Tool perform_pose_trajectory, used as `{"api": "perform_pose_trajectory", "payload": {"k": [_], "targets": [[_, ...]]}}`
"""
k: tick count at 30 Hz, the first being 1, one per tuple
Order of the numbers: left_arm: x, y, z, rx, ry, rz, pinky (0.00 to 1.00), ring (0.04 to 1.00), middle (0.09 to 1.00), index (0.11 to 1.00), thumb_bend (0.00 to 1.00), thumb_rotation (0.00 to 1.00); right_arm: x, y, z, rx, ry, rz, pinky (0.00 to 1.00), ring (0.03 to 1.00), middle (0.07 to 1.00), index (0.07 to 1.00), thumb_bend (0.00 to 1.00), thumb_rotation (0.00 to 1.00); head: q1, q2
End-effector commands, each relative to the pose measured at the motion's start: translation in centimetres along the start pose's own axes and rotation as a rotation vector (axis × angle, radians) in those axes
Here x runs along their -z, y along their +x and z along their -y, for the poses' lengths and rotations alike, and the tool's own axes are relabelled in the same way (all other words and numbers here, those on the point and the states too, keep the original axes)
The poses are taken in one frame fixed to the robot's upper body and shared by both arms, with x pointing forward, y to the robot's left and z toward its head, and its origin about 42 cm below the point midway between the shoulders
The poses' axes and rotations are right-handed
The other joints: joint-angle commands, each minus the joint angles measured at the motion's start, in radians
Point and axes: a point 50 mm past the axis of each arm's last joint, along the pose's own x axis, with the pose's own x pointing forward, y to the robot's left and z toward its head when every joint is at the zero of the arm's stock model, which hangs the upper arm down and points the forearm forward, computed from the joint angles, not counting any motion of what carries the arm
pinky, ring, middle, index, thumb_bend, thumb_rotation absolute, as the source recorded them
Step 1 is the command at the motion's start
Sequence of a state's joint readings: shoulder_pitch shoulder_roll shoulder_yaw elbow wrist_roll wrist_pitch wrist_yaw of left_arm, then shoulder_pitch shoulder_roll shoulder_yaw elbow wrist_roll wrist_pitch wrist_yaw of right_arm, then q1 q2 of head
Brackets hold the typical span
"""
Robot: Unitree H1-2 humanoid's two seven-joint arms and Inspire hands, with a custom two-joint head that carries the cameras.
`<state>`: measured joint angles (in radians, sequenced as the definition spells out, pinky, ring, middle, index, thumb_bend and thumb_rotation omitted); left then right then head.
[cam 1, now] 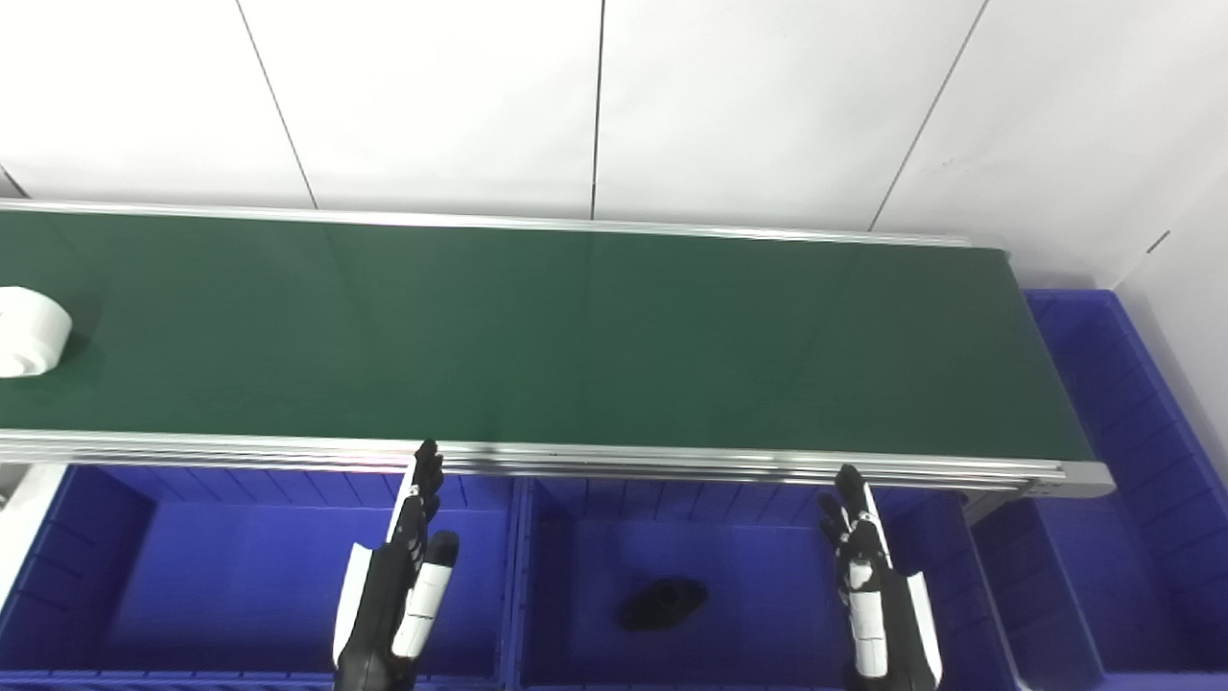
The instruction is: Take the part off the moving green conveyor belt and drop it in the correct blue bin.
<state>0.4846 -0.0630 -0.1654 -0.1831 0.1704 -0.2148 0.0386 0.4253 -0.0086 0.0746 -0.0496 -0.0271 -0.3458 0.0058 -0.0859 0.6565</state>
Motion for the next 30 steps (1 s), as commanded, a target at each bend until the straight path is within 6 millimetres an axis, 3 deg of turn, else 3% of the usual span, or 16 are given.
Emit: {"api": "perform_pose_trajectory", "payload": {"k": [1,30], "targets": [[-0.79,0.02,0.12,-0.016,-0.017,0.04,1.0,0.997,1.0,1.0,0.64,1.0,-0.95,0.32,-0.12,0.0,0.003,0.084,0.96,0.966,1.0,0.995,0.76,1.0,0.0,0.0],[-0.54,0.2,-0.08,-0.007,0.0,0.036,1.0,0.996,1.0,1.0,0.6,1.0,-0.74,0.32,-0.14,0.007,0.005,0.087,0.96,0.954,0.991,0.984,0.77,1.0,0.002,-0.006]]}}
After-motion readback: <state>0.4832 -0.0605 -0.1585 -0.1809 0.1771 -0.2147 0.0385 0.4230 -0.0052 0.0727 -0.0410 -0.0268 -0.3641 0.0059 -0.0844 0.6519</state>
